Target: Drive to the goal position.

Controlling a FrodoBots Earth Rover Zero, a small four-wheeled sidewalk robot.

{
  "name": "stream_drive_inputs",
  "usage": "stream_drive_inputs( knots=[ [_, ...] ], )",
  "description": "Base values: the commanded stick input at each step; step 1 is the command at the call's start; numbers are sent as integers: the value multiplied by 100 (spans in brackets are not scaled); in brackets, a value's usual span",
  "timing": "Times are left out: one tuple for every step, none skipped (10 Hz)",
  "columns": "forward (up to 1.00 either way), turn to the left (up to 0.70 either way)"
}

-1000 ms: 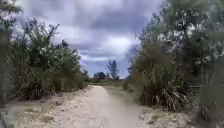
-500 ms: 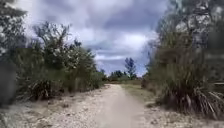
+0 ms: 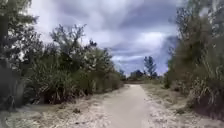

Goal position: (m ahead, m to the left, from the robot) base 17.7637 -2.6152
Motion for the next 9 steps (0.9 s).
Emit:
stream_drive_inputs(
  knots=[
    [85,0],
    [85,0],
    [85,0],
    [85,0],
    [85,-20],
    [85,-33],
    [85,-15],
    [85,0],
    [85,0]
  ],
)
